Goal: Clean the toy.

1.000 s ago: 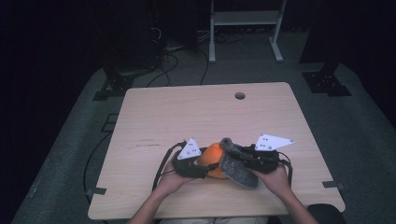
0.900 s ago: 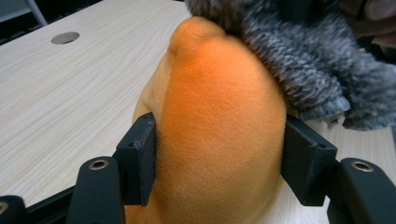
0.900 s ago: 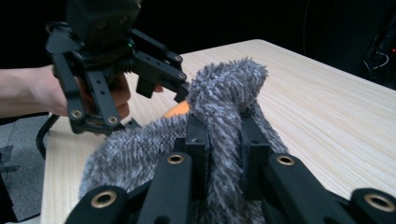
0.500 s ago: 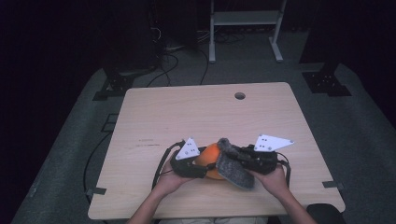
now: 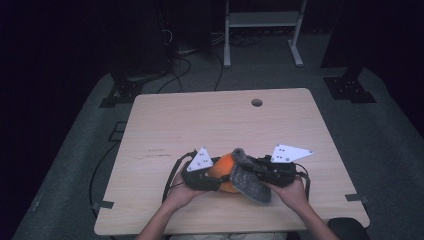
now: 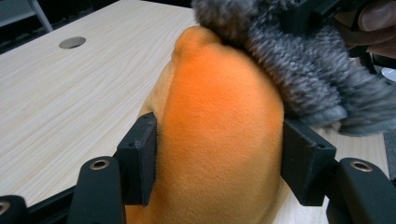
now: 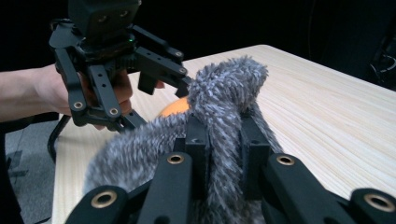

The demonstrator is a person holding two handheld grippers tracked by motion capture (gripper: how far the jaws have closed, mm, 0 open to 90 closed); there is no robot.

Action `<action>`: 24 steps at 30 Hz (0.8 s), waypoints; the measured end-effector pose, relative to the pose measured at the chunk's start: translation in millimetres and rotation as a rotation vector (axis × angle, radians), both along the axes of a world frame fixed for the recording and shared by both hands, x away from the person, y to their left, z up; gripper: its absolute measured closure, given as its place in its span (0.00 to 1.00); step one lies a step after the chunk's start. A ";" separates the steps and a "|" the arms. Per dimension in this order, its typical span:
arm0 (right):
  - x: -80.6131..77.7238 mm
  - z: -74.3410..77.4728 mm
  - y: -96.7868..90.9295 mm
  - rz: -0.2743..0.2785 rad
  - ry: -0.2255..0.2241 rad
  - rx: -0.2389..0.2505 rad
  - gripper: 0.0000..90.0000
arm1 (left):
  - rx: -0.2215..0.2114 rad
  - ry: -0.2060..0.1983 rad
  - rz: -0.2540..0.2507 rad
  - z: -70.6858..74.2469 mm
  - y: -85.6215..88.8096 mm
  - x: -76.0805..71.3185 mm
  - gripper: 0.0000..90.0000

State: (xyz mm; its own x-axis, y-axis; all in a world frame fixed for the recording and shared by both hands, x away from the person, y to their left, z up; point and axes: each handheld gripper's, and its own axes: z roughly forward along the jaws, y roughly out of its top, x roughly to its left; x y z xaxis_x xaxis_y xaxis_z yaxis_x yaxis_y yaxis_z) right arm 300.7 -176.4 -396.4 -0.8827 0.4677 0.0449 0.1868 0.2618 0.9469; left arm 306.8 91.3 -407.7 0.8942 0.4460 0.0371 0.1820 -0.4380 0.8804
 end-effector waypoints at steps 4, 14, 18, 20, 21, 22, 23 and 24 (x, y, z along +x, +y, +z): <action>7.3 -8.7 -6.6 -0.042 0.021 -0.027 0.85 | -0.019 0.013 0.005 -0.1 4.4 1.2 0.41; 2.1 -1.8 -0.6 -0.010 -0.003 -0.001 0.85 | 0.030 -0.010 -0.009 2.7 -5.1 -2.4 0.38; 8.4 -9.1 -8.1 -0.026 0.037 -0.011 0.85 | -0.041 0.082 -0.053 0.7 2.5 6.5 0.23; 9.4 -10.1 -11.6 -0.031 0.048 -0.008 0.85 | -0.070 0.095 -0.049 -0.4 8.3 9.9 0.20; 9.6 -10.3 -12.4 -0.034 0.047 -0.007 0.85 | -0.070 0.111 -0.035 -2.6 11.2 13.0 0.16; 10.2 -10.2 -13.9 -0.037 0.044 -0.009 0.85 | -0.064 0.121 -0.026 -4.7 12.2 15.0 0.13; 10.6 -10.2 -14.8 -0.037 0.046 -0.009 0.85 | -0.056 0.142 -0.025 -8.5 13.2 17.9 0.11; 11.2 -10.4 -16.0 -0.042 0.048 -0.008 0.85 | -0.059 0.178 -0.038 -13.0 13.5 20.7 0.10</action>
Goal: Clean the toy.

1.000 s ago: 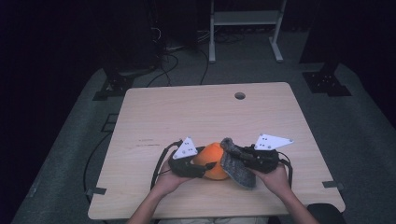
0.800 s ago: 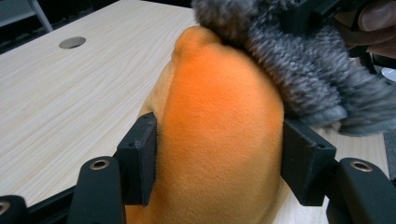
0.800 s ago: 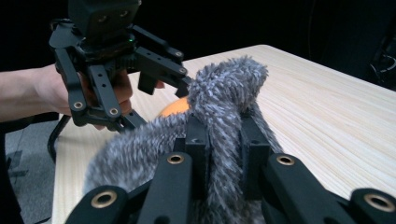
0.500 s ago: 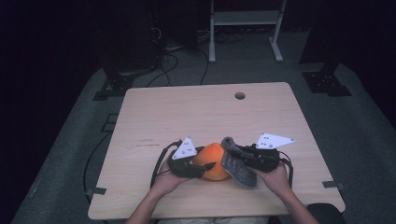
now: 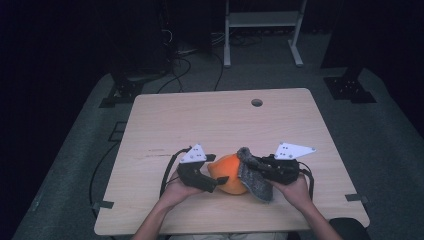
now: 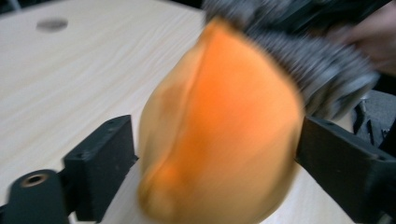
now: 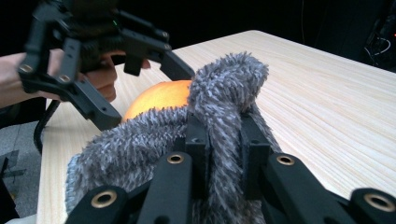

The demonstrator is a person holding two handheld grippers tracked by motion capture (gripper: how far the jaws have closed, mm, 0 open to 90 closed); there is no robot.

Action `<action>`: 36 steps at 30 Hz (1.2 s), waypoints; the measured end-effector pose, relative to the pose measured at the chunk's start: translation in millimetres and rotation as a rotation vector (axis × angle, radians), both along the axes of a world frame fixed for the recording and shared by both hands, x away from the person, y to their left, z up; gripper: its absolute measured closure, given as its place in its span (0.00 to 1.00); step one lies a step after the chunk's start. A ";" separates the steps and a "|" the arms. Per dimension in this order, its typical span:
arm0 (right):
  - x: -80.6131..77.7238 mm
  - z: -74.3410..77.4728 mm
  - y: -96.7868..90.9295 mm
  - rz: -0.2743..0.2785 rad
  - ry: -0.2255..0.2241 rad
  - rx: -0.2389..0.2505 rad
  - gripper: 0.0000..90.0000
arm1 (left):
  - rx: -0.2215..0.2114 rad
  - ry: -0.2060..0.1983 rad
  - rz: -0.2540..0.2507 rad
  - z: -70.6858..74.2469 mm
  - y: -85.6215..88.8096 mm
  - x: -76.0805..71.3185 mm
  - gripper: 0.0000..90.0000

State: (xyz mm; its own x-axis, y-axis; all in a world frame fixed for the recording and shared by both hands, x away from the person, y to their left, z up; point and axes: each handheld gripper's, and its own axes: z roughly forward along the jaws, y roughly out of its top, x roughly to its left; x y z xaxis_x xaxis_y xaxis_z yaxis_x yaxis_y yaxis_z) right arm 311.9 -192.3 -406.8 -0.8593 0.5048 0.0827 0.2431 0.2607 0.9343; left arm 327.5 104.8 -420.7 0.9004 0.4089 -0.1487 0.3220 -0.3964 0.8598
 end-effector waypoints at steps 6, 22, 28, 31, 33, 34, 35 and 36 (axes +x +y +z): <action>2.8 -1.1 -5.4 -0.021 0.008 0.007 0.85 | -0.012 0.006 -0.019 -8.7 -3.2 1.0 0.29; -3.3 5.8 4.9 -0.034 -0.066 -0.028 0.86 | -0.007 -0.057 0.030 9.8 2.4 -9.7 0.42; 1.3 -0.3 1.7 -0.048 -0.049 -0.054 0.85 | -0.014 -0.027 0.001 4.8 5.3 -4.7 0.21; 4.4 -1.7 -0.9 -0.050 -0.032 -0.041 0.86 | -0.004 -0.029 0.008 1.5 4.5 -3.6 0.23; 3.3 -1.1 0.7 -0.042 -0.033 -0.041 0.86 | -0.001 -0.063 0.022 1.1 1.6 -5.8 0.31; 1.4 -0.3 2.2 -0.031 -0.036 -0.040 0.86 | -0.005 -0.069 0.035 0.6 0.0 -6.5 0.36; -0.9 0.9 4.6 -0.017 -0.044 -0.035 0.86 | -0.007 -0.073 0.045 0.0 -2.6 -7.0 0.39; -4.3 2.9 8.2 0.015 -0.051 -0.021 0.86 | -0.010 -0.076 0.047 -0.3 -5.4 -8.0 0.41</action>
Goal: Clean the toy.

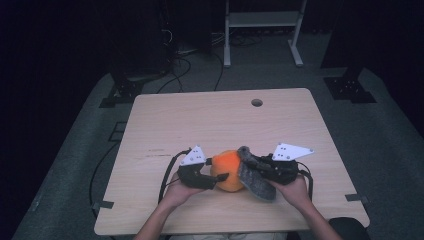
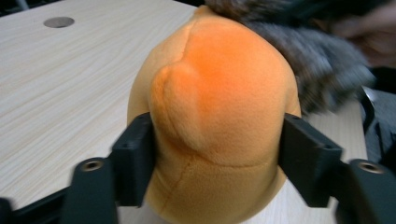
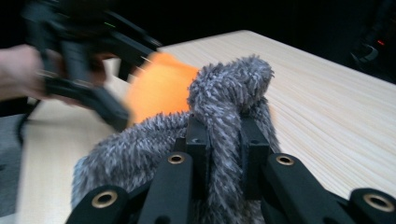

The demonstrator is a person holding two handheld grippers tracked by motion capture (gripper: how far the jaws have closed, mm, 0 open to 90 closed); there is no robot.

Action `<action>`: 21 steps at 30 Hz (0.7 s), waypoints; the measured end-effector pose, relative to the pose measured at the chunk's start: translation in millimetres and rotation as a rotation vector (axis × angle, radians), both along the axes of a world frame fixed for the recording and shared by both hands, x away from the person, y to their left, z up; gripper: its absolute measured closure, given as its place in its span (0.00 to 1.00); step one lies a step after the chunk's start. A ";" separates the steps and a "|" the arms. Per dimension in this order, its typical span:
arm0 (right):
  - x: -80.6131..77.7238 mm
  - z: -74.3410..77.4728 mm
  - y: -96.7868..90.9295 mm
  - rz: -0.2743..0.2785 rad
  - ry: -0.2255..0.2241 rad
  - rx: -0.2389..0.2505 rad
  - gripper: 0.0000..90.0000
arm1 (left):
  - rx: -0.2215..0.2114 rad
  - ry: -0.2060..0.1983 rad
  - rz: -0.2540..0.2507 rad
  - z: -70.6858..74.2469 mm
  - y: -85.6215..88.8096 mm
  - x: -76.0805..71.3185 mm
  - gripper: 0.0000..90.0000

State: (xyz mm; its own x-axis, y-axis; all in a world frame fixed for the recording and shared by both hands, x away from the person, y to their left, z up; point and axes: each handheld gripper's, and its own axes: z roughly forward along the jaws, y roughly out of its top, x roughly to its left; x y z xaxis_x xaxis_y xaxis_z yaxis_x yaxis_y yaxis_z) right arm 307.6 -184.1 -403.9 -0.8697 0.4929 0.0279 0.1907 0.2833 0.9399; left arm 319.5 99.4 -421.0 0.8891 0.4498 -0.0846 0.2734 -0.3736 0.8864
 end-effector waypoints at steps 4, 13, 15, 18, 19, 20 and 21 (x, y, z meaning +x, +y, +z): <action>-8.8 5.9 13.5 0.060 -0.054 -0.027 0.86 | 0.030 -0.028 -0.017 1.8 -5.1 -4.9 0.42; 0.6 2.9 -10.8 -0.007 0.003 -0.019 0.86 | 0.024 0.061 -0.029 -0.8 -9.3 5.2 0.14; -3.9 5.0 -4.2 0.037 -0.008 -0.014 0.86 | 0.022 0.054 -0.055 -3.0 -11.6 3.6 0.21; -8.9 8.1 7.2 0.078 -0.029 -0.024 0.86 | 0.062 -0.005 -0.071 -2.5 -15.3 -4.9 0.36; -7.6 8.8 6.6 0.070 -0.033 -0.029 0.86 | 0.058 -0.007 -0.076 -2.9 -15.2 -5.9 0.38; -5.1 9.0 3.5 0.056 -0.030 -0.023 0.86 | 0.061 -0.006 -0.084 -3.0 -14.9 -6.4 0.39; -2.8 8.9 0.5 0.043 -0.028 -0.019 0.86 | 0.064 -0.011 -0.097 -3.3 -15.6 -7.7 0.40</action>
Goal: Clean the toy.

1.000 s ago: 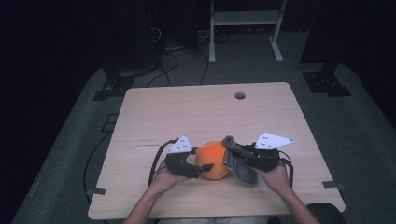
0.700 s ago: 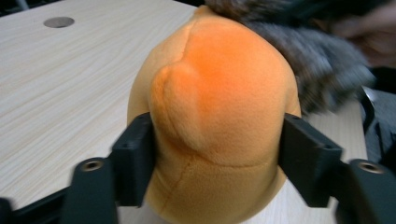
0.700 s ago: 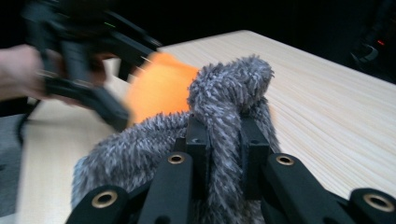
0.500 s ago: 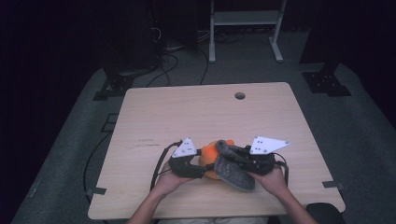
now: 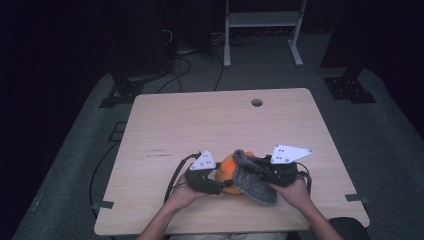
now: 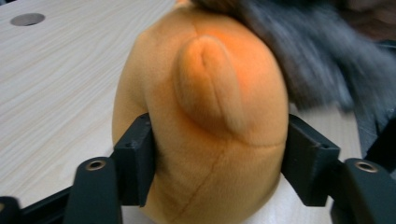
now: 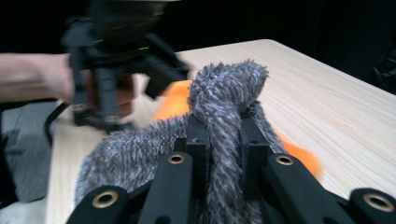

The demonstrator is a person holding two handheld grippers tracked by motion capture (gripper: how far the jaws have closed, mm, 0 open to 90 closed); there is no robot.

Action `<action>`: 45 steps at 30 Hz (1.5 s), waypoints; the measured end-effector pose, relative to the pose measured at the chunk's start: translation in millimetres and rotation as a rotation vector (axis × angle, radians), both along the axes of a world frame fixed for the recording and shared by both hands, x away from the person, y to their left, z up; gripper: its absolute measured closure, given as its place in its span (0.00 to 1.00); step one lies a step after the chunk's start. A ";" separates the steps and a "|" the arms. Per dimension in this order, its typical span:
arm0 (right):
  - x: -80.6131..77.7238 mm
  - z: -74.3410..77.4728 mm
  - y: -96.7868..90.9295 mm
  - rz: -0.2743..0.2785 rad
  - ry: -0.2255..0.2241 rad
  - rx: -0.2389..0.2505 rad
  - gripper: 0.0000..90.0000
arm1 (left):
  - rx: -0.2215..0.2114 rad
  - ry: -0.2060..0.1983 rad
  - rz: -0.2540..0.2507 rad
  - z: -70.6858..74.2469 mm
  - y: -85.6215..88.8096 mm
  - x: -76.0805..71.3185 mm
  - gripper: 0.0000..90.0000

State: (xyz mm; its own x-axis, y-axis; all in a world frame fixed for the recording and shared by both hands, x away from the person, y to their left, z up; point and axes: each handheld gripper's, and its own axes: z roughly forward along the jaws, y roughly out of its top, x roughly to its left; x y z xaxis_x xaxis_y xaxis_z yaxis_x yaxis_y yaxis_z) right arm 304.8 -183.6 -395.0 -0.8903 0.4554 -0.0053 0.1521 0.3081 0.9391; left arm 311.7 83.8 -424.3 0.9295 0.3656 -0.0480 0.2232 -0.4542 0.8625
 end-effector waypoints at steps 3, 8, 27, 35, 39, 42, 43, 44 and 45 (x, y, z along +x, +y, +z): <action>6.3 -1.6 -12.5 -0.067 0.021 -0.020 0.86 | 0.012 -0.023 -0.027 0.5 -3.0 -3.2 0.35; 1.8 -3.0 -20.4 -0.059 0.041 -0.027 0.86 | 0.019 -0.044 -0.008 0.3 -8.0 -3.9 0.31; -17.3 8.4 -0.9 0.111 0.030 -0.062 0.86 | 0.053 -0.032 -0.059 -3.6 -20.2 -8.3 0.22; -4.0 7.2 -4.9 0.033 0.023 -0.077 0.86 | 0.069 -0.123 -0.062 -1.7 -18.5 -16.5 0.48; 12.1 -1.5 -29.4 -0.073 0.058 -0.095 0.86 | 0.057 -0.120 -0.065 -0.5 -15.4 -14.4 0.50; 14.0 -4.4 -36.8 -0.080 0.081 -0.091 0.86 | 0.056 -0.129 -0.063 1.2 -15.7 -14.7 0.50; 13.2 -3.8 -35.7 -0.082 0.073 -0.101 0.86 | 0.055 -0.136 -0.058 2.6 -15.0 -14.7 0.51; 12.7 -3.4 -34.8 -0.084 0.070 -0.112 0.87 | 0.047 -0.139 -0.052 4.8 -13.0 -14.6 0.51; 13.1 -3.9 -34.3 -0.086 0.075 -0.119 0.87 | 0.045 -0.140 -0.046 6.0 -11.3 -14.5 0.51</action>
